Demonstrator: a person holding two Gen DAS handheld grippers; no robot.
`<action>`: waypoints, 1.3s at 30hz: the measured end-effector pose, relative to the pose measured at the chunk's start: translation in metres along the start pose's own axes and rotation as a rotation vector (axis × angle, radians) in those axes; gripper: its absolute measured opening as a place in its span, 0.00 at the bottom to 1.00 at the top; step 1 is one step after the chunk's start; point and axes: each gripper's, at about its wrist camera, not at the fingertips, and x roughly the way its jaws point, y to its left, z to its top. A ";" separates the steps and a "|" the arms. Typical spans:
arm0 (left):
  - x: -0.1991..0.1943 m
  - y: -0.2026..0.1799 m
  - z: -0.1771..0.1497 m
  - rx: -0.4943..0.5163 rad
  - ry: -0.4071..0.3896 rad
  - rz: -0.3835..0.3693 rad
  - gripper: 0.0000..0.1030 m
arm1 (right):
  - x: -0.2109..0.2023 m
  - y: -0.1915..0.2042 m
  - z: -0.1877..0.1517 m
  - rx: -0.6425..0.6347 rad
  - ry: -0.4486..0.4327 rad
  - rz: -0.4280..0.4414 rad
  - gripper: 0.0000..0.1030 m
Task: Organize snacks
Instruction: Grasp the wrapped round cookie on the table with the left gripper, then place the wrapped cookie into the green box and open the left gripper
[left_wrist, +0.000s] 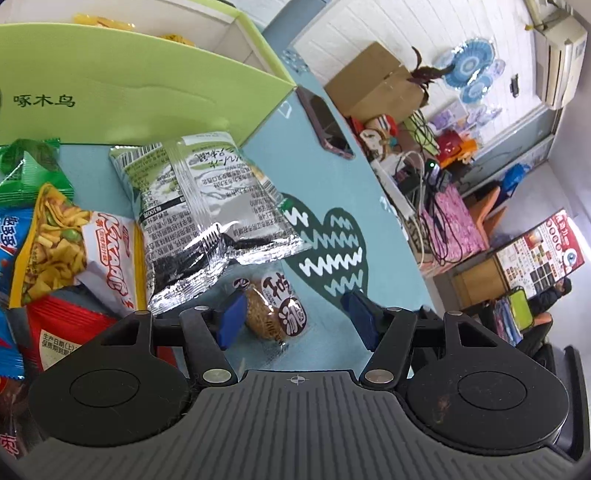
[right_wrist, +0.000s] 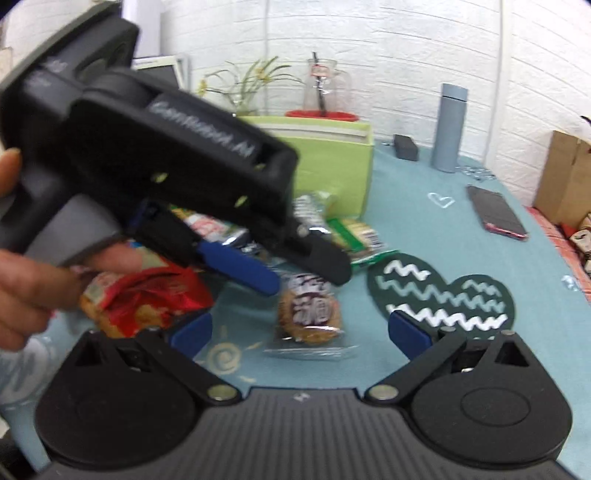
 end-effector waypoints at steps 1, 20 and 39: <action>0.000 0.000 -0.001 0.004 -0.002 0.001 0.43 | 0.004 -0.001 0.001 0.002 0.005 -0.011 0.90; -0.045 -0.036 0.046 0.124 -0.153 -0.034 0.12 | -0.019 -0.014 0.056 -0.043 -0.099 -0.083 0.39; -0.099 0.121 0.151 -0.026 -0.370 0.236 0.43 | 0.187 0.078 0.197 -0.221 -0.031 0.246 0.53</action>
